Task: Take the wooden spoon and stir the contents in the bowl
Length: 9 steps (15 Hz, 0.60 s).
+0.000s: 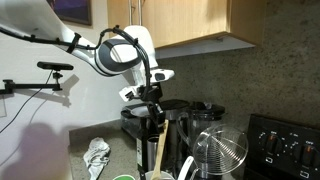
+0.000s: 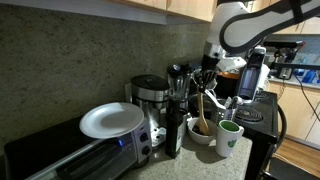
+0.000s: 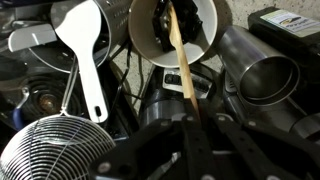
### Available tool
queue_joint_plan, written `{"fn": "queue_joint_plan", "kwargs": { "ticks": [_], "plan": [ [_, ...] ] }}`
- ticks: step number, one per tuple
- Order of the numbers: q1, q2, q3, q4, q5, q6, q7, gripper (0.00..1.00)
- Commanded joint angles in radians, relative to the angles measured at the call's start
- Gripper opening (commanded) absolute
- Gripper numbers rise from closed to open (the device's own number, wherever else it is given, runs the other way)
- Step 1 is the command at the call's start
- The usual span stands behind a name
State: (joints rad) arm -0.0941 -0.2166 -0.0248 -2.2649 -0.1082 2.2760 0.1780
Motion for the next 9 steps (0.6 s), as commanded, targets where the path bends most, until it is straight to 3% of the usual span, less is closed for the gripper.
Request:
{"fn": "queue_joint_plan", "kwargs": {
  "ticks": [1,5,9],
  "plan": [
    [0.014,-0.007,-0.013,0.011,0.04,-0.047,-0.053,0.05],
    [0.003,0.009,0.001,0.051,-0.033,-0.124,-0.051,0.05],
    [-0.003,0.014,0.012,0.04,-0.125,-0.057,-0.005,0.05]
  ]
}}
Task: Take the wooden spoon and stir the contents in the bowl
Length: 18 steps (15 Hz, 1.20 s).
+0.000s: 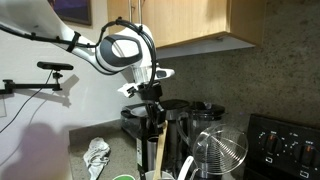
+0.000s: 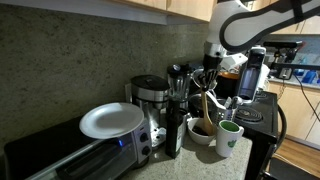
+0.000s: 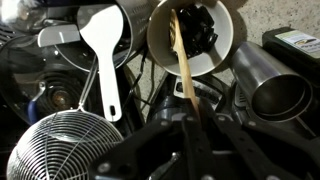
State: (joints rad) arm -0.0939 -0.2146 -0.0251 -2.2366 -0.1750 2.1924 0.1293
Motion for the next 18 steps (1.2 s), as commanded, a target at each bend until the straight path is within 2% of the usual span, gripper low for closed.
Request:
{"fn": "queue_joint_plan", "kwargs": {
  "ticks": [1,3,7,13,18],
  "plan": [
    [-0.004,0.012,0.014,0.005,-0.079,0.047,0.061,0.05],
    [-0.002,0.009,0.013,-0.012,-0.087,0.105,0.091,0.05],
    [0.008,0.011,0.004,-0.037,-0.021,0.174,0.089,0.05],
    [0.023,0.011,-0.002,-0.025,0.045,0.103,0.022,0.05],
    [0.034,0.017,-0.024,0.008,0.14,0.006,-0.112,0.06]
  ]
}}
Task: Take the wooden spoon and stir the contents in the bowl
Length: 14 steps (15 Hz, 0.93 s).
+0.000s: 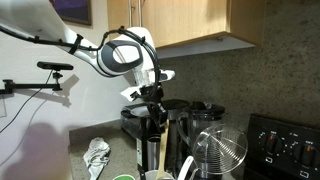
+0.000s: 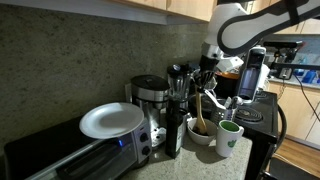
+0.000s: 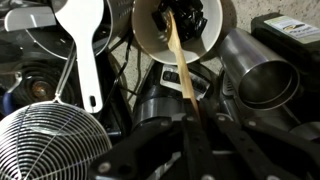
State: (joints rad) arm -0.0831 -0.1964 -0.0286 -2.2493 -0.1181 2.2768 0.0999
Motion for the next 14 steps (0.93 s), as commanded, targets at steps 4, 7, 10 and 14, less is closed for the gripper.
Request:
{"fn": "queue_joint_plan", "kwargs": {
  "ticks": [4,7,10,14],
  "plan": [
    [0.008,0.001,-0.026,0.053,0.073,-0.154,-0.112,0.05],
    [0.0,0.001,-0.018,0.059,0.031,-0.123,-0.062,0.05],
    [0.001,-0.009,-0.014,0.059,0.013,-0.074,-0.03,0.05],
    [0.006,-0.049,-0.019,0.048,0.04,-0.071,-0.037,0.05]
  ]
}}
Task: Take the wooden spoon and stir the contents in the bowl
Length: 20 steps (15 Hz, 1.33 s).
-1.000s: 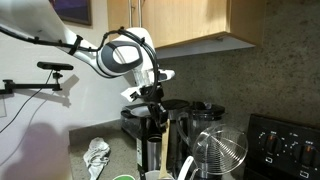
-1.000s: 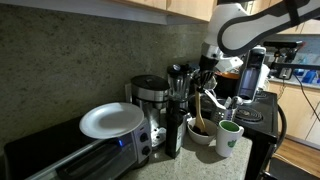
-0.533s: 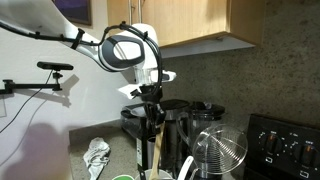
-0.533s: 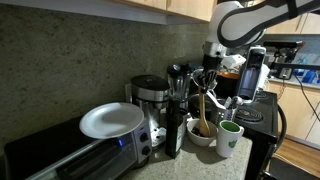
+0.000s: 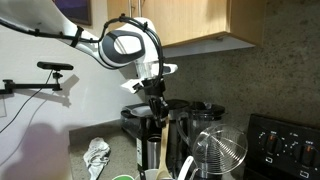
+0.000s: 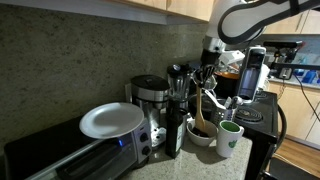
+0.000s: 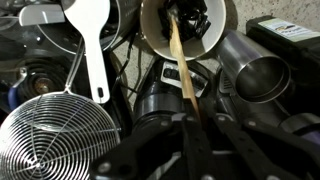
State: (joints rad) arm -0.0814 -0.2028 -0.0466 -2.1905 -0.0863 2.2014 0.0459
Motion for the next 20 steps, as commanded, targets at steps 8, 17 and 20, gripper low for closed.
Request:
{"fn": "queue_joint_plan", "kwargs": {
  "ticks": [8,17,20],
  "plan": [
    [-0.006,-0.164,0.004,0.005,0.019,-0.027,0.084,0.05],
    [-0.022,-0.165,0.022,0.199,0.006,-0.23,0.197,0.05],
    [-0.039,-0.174,0.031,0.229,-0.04,-0.269,0.256,0.05]
  ]
}}
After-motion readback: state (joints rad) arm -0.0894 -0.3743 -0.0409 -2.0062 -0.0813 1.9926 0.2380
